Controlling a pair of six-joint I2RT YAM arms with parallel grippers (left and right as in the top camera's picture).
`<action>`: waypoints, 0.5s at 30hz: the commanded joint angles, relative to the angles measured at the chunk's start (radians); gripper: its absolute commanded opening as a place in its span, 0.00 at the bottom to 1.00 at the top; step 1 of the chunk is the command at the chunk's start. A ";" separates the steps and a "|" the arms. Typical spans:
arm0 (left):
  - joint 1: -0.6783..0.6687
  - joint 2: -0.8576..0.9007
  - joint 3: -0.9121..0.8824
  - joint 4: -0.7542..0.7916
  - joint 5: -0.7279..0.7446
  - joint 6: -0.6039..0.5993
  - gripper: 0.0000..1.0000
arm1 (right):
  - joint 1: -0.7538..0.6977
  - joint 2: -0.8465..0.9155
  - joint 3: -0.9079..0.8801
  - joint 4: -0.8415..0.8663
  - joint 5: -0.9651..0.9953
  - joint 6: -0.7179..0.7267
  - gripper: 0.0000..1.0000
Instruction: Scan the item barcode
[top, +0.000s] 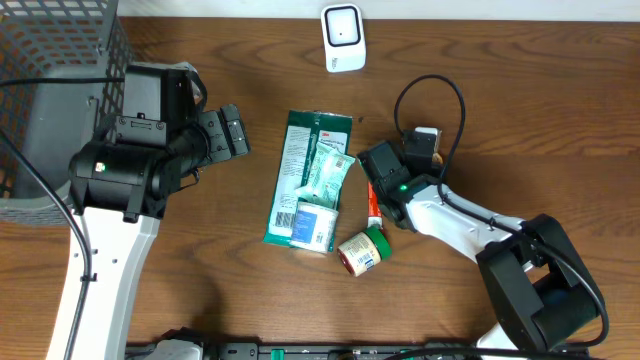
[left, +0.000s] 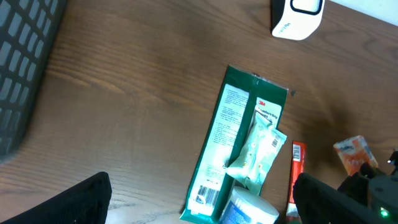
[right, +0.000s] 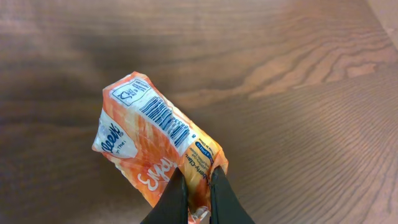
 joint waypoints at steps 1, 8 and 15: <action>0.003 -0.001 0.006 0.000 -0.006 0.013 0.93 | 0.012 0.012 -0.011 -0.003 -0.026 0.005 0.12; 0.003 -0.001 0.006 0.000 -0.006 0.013 0.94 | 0.018 0.012 -0.011 -0.008 -0.118 0.006 0.35; 0.003 -0.001 0.006 0.000 -0.006 0.013 0.94 | 0.018 -0.010 -0.008 -0.008 -0.118 -0.031 0.60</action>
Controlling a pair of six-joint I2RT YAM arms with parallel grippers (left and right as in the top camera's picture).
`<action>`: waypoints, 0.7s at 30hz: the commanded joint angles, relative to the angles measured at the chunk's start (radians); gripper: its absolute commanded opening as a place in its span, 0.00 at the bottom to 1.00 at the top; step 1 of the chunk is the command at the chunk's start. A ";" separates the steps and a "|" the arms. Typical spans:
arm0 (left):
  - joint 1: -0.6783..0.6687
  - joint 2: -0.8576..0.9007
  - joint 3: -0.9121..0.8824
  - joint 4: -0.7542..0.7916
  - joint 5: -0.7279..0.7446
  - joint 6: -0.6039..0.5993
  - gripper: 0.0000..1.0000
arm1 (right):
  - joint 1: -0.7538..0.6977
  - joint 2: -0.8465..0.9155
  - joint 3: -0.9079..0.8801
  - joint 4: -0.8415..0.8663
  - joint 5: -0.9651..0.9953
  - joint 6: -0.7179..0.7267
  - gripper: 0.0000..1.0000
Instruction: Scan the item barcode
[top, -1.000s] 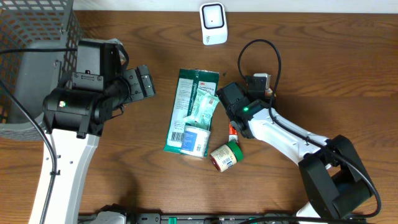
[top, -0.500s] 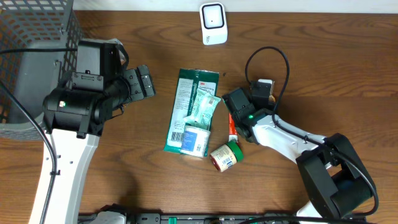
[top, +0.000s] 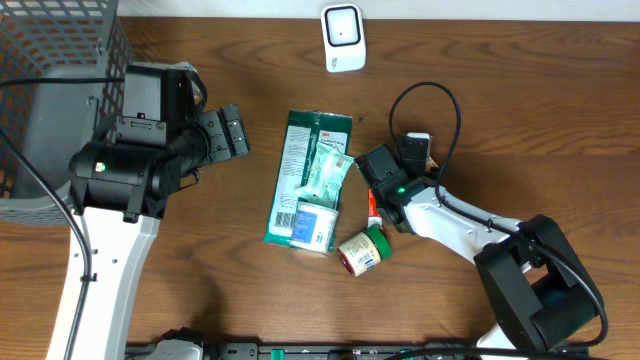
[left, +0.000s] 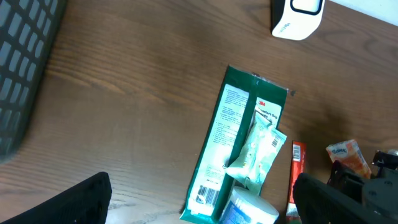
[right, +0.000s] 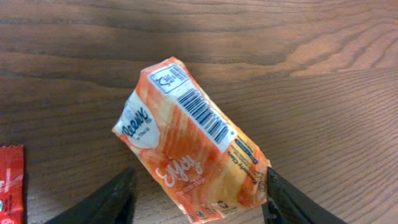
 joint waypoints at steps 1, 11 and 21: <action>0.003 -0.001 0.006 0.000 -0.006 0.013 0.94 | 0.003 -0.019 -0.001 -0.003 0.003 -0.037 0.61; 0.003 -0.001 0.006 0.000 -0.006 0.013 0.94 | 0.004 -0.169 -0.001 -0.058 -0.219 -0.198 0.64; 0.003 -0.001 0.006 0.000 -0.006 0.013 0.94 | 0.004 -0.220 -0.002 -0.185 -0.322 -0.214 0.64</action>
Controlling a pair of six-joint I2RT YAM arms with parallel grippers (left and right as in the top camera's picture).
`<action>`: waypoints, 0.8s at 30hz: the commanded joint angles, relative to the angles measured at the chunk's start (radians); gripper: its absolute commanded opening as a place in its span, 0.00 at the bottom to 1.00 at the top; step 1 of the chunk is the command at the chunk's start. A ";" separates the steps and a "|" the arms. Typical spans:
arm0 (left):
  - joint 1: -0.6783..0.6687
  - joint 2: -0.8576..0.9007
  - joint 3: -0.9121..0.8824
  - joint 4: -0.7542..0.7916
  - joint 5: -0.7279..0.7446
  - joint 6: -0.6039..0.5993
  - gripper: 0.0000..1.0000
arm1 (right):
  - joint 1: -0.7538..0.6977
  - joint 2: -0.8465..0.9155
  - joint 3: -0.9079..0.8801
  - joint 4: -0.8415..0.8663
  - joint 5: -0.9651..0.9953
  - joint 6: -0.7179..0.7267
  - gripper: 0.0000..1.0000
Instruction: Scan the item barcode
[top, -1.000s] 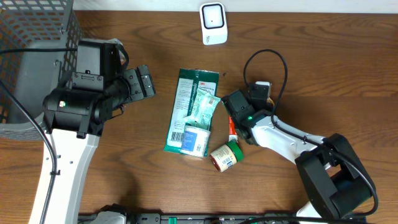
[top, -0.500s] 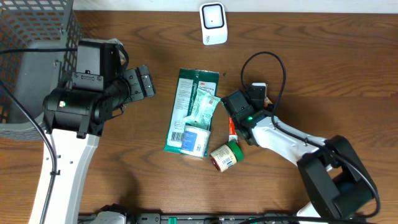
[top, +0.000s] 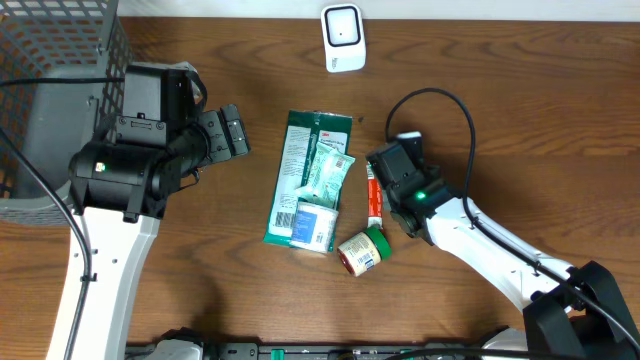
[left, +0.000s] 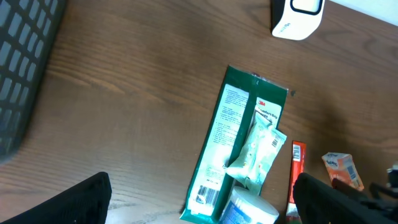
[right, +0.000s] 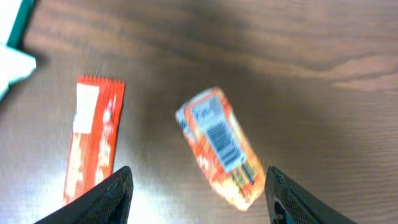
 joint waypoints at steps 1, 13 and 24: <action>0.003 -0.001 0.006 0.001 -0.006 0.013 0.94 | 0.003 -0.011 -0.002 -0.030 -0.038 -0.015 0.66; 0.003 -0.001 0.006 0.001 -0.006 0.013 0.94 | -0.266 -0.120 0.340 -0.307 -0.488 -0.232 0.93; 0.003 -0.001 0.006 0.001 -0.006 0.013 0.94 | -0.696 -0.066 0.301 -0.409 -0.855 -0.405 0.70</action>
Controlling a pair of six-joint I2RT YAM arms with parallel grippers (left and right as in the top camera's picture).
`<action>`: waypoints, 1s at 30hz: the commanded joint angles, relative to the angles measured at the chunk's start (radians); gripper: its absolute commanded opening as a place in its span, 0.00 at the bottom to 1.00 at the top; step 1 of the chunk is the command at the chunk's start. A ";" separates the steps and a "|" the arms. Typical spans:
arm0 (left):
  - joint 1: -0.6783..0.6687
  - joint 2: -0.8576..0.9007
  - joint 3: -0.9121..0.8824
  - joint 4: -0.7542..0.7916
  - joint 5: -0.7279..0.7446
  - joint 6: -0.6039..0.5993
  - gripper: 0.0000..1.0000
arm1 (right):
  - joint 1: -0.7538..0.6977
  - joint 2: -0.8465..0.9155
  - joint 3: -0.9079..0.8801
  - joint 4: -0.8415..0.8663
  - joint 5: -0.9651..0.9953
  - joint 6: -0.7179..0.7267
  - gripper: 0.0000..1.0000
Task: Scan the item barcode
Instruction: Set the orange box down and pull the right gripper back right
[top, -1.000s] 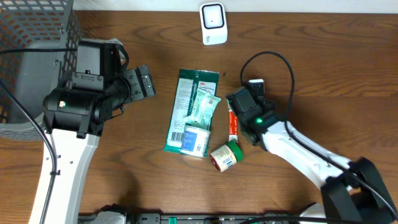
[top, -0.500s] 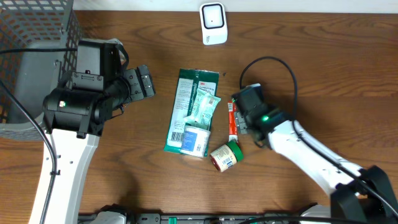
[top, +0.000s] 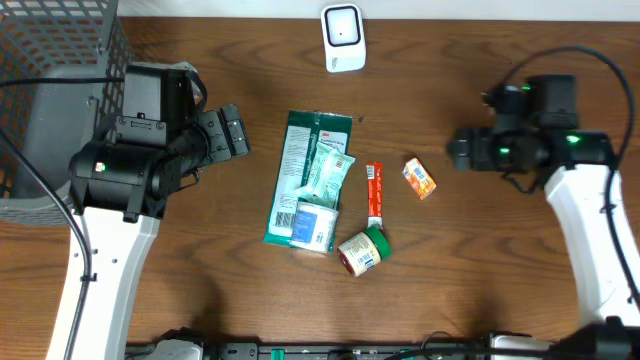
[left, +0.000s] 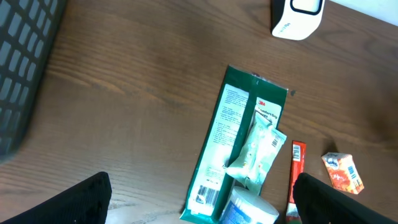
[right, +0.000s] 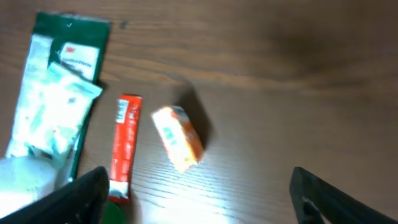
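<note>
The orange tissue pack (top: 419, 178) lies on the wooden table, just right of a red stick packet (top: 374, 193); it also shows in the wrist views (left: 341, 172) (right: 178, 137). The white barcode scanner (top: 343, 38) stands at the table's far edge. My right gripper (top: 458, 152) hovers open to the right of the pack, with nothing between its fingers (right: 84, 194). My left gripper (top: 232, 130) is open and empty, left of the pile of items.
A long green packet (top: 305, 180) with a pale green sachet and a white tub on it lies mid-table. A green-lidded jar (top: 362, 251) lies on its side below the red stick. A grey mesh basket (top: 50, 90) fills the far left corner.
My right gripper, open close over the orange pack beside the red stick, now stands well off to the right and higher. The pack has stayed where it lay. The left arm has not moved.
My right gripper was shut on the orange pack just over the table, barcode facing up. Then it was open with the pack lying between its fingers. Then it stood higher above the pack, and now it is away at the right.
</note>
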 joint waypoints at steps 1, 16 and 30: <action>0.003 -0.001 0.006 0.000 -0.006 0.013 0.94 | -0.098 0.045 -0.062 0.016 -0.142 -0.055 0.55; 0.003 -0.001 0.006 0.000 -0.006 0.013 0.94 | -0.123 0.187 -0.310 0.328 -0.318 -0.055 0.05; 0.003 -0.001 0.006 0.000 -0.006 0.013 0.94 | -0.121 0.188 -0.311 0.333 -0.315 -0.058 0.21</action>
